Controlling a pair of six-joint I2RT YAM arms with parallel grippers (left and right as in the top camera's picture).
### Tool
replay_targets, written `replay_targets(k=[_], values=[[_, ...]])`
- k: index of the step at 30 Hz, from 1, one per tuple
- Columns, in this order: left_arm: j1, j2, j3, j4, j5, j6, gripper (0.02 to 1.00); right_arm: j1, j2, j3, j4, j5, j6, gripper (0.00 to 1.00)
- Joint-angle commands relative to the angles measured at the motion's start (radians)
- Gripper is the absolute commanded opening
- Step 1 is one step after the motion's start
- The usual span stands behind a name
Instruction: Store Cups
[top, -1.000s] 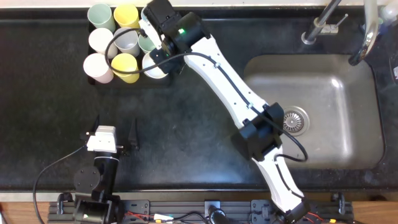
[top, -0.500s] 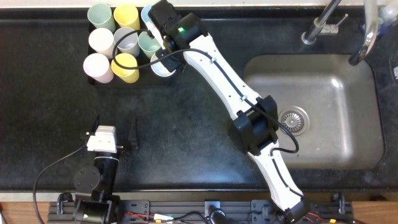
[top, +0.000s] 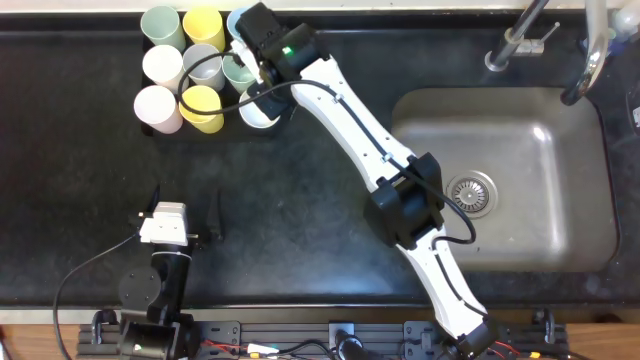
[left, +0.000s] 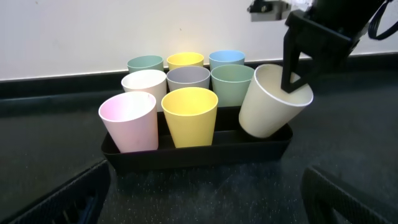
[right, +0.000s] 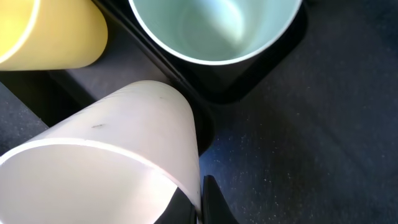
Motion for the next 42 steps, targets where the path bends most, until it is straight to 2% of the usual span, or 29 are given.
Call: replay_targets(k=[1, 22, 23, 26, 27, 30, 32, 36, 37, 38, 42], values=[[-0.001, -0.006, -0.002, -0.002, 0.010, 0.016, 0.996, 0.008, 0.010, 0.031, 0.010, -0.006, -0.018, 0.045], [-0.001, -0.006, -0.002, -0.002, 0.010, 0.016, 0.998, 0.010, 0.058, 0.028, 0.035, -0.013, -0.036, 0.045], [-0.001, -0.006, -0.002, -0.002, 0.010, 0.016, 0.998, 0.010, 0.058, 0.028, 0.035, -0.013, -0.036, 0.069], [-0.001, -0.006, -0.002, -0.002, 0.010, 0.016, 0.998, 0.010, 0.058, 0.029, 0.035, -0.013, -0.036, 0.562], [-0.001, -0.006, -0.002, -0.002, 0.010, 0.016, 0.998, 0.010, 0.058, 0.028, 0.035, -0.013, -0.036, 0.678], [-0.001, -0.006, -0.002, -0.002, 0.010, 0.016, 0.998, 0.010, 0.058, 0.029, 0.036, -0.013, -0.032, 0.763], [-0.001, -0.006, -0.002, -0.002, 0.010, 0.016, 0.998, 0.010, 0.058, 0.029, 0.042, -0.012, -0.031, 0.906], [-0.001, -0.006, -0.002, -0.002, 0.010, 0.016, 0.998, 0.010, 0.051, 0.031, 0.055, -0.011, -0.005, 0.906], [-0.001, -0.006, -0.002, -0.002, 0.010, 0.016, 0.996, 0.010, 0.051, 0.031, 0.057, -0.011, -0.005, 0.921], [-0.001, -0.006, -0.002, -0.002, 0.010, 0.016, 0.998, 0.010, 0.050, 0.037, 0.057, -0.004, -0.002, 0.982], [-0.001, -0.006, -0.002, -0.002, 0.010, 0.016, 0.998, 0.010, 0.050, 0.079, 0.053, 0.049, 0.024, 0.998]])
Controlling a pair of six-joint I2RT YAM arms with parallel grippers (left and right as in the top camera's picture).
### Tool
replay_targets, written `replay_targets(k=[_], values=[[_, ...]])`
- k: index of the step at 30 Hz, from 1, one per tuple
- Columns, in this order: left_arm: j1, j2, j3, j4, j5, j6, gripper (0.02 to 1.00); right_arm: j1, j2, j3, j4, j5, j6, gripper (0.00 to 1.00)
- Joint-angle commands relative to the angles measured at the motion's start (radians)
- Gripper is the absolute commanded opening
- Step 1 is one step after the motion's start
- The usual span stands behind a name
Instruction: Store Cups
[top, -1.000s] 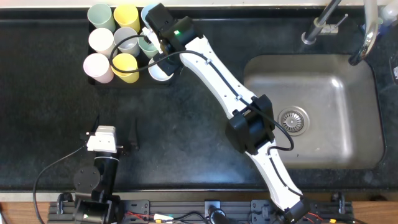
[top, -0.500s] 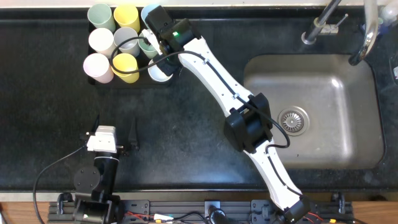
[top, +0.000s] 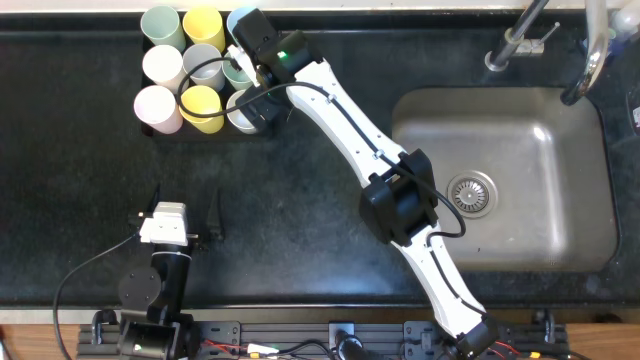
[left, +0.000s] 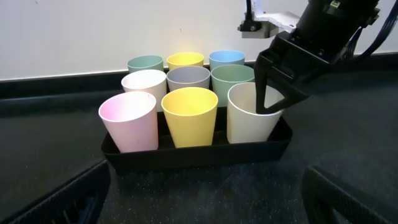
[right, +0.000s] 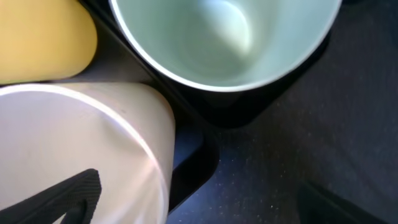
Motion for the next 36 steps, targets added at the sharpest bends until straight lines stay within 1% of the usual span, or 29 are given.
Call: replay_targets(k=[1, 4, 6, 7, 11, 15, 16, 20, 24, 26, 28, 31, 35, 36], values=[[-0.001, -0.006, -0.002, -0.002, 0.010, 0.016, 0.998, 0.006, 0.004, 0.087, -0.004, 0.043, 0.031, 0.998], [-0.001, -0.006, -0.002, -0.002, 0.010, 0.016, 0.998, 0.004, 0.004, 0.124, -0.021, 0.055, 0.031, 0.996], [-0.001, -0.006, -0.002, -0.002, 0.010, 0.016, 0.998, 0.003, 0.004, 0.154, -0.036, 0.085, 0.031, 0.996], [-0.001, -0.006, -0.002, -0.002, 0.010, 0.016, 0.996, 0.000, 0.004, 0.185, -0.049, 0.117, 0.032, 0.998], [-0.001, -0.006, -0.002, -0.002, 0.010, 0.016, 0.998, -0.021, -0.001, 0.269, -0.096, 0.153, 0.046, 0.998], [-0.001, -0.006, -0.002, -0.002, 0.010, 0.016, 0.998, -0.078, -0.051, 0.351, -0.159, 0.190, 0.074, 0.998], [-0.001, -0.006, -0.002, -0.002, 0.010, 0.016, 0.998, -0.095, -0.073, 0.352, -0.167, 0.198, 0.077, 0.998], [-0.001, -0.006, -0.002, -0.002, 0.010, 0.016, 0.996, -0.192, -0.192, 0.351, -0.233, 0.273, 0.103, 0.998], [-0.001, -0.006, -0.002, -0.002, 0.010, 0.016, 0.996, -0.280, -0.319, 0.290, -0.284, 0.301, 0.103, 0.996], [-0.001, -0.006, -0.002, -0.002, 0.010, 0.016, 0.998, -0.319, -0.499, 0.096, -0.283, 0.300, 0.114, 0.996], [-0.001, -0.006, -0.002, -0.002, 0.010, 0.016, 0.998, -0.330, -0.650, -0.101, -0.274, 0.300, 0.117, 0.996], [-0.001, -0.006, -0.002, -0.002, 0.010, 0.016, 0.998, -0.340, -0.852, -0.382, -0.227, 0.300, 0.149, 0.996], [-0.001, -0.006, -0.002, -0.002, 0.010, 0.016, 0.996, -0.399, -1.172, -0.810, -0.047, 0.292, 0.286, 0.996], [-0.001, -0.006, -0.002, -0.002, 0.010, 0.016, 0.998, -0.441, -1.311, -0.986, 0.060, 0.288, 0.361, 0.998]])
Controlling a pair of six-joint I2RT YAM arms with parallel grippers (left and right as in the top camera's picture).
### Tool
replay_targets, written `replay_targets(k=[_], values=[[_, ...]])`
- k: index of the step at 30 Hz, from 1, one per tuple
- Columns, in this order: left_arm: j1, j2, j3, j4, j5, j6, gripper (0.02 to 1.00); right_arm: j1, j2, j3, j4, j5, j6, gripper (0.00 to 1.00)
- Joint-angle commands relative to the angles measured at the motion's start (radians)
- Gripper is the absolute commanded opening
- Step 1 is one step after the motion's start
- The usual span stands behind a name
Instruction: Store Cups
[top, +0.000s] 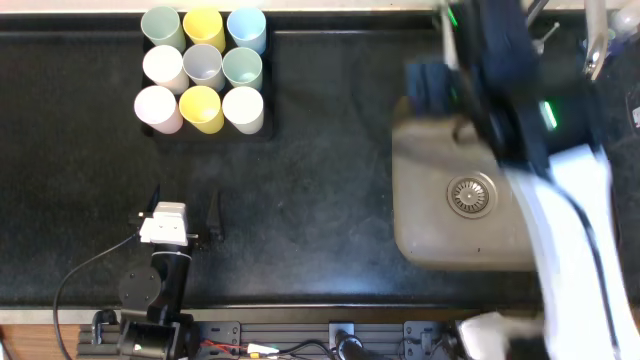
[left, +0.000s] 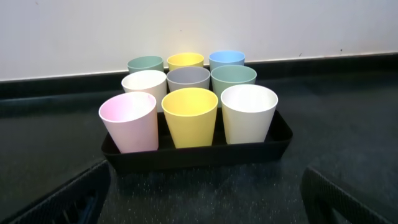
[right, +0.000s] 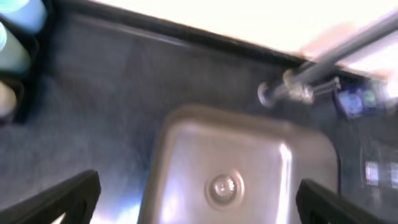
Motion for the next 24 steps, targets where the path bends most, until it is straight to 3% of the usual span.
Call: replay_targets(k=[1, 5, 13, 16, 24], values=[[-0.001, -0.006, -0.002, -0.002, 0.010, 0.016, 0.998, -0.108, -0.368, -0.477, 0.210, -0.002, 0.227, 0.996], [-0.001, -0.006, -0.002, -0.002, 0.010, 0.016, 0.998, -0.174, -0.614, -0.789, 0.474, -0.001, 0.323, 0.998], [-0.001, -0.006, -0.002, -0.002, 0.010, 0.016, 0.998, -0.182, -0.939, -1.204, 0.734, -0.001, 0.323, 0.996], [-0.001, -0.006, -0.002, -0.002, 0.010, 0.016, 0.996, -0.179, -1.167, -1.459, 0.926, 0.011, 0.323, 0.998], [-0.001, -0.006, -0.002, -0.002, 0.010, 0.016, 0.998, -0.179, -1.351, -1.582, 0.930, 0.010, 0.323, 0.998]])
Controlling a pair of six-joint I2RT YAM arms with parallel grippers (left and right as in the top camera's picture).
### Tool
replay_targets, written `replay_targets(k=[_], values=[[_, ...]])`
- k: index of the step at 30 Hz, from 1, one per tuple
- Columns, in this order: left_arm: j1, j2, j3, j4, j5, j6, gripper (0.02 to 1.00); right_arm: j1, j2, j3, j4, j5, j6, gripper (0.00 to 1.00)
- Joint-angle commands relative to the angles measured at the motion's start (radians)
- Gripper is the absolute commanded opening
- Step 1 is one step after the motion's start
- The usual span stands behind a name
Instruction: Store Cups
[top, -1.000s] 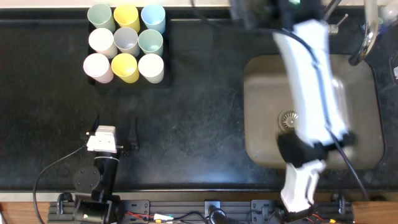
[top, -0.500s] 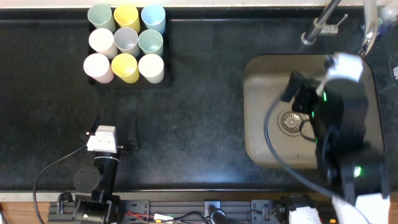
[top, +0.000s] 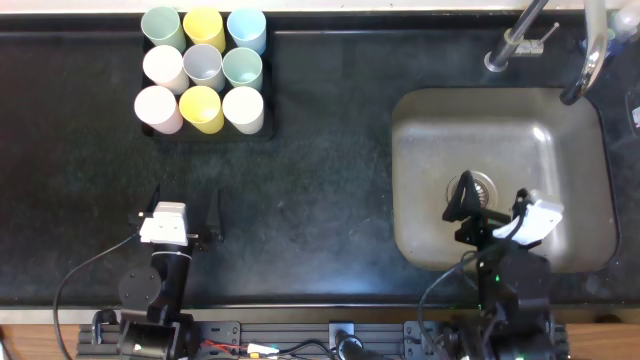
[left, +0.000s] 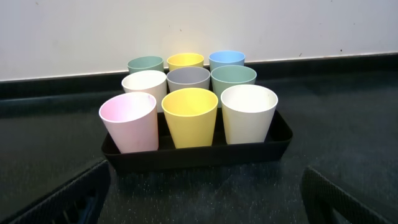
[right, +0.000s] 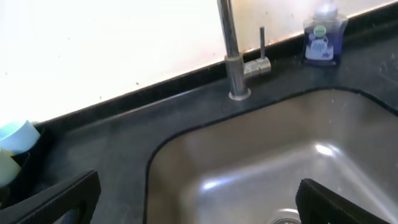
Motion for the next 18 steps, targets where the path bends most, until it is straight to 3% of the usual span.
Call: replay_targets(k=[1, 12, 18], values=[[-0.001, -0.006, -0.002, -0.002, 0.010, 0.016, 0.998, 0.001, -0.048, -0.027, 0.012, 0.010, 0.007, 0.998], [-0.001, -0.006, -0.002, -0.002, 0.010, 0.016, 0.998, -0.002, -0.065, -0.281, 0.416, 0.010, 0.007, 0.998], [-0.001, -0.006, -0.002, -0.002, 0.010, 0.016, 0.998, -0.004, -0.155, -0.358, 0.403, 0.010, 0.007, 0.998]])
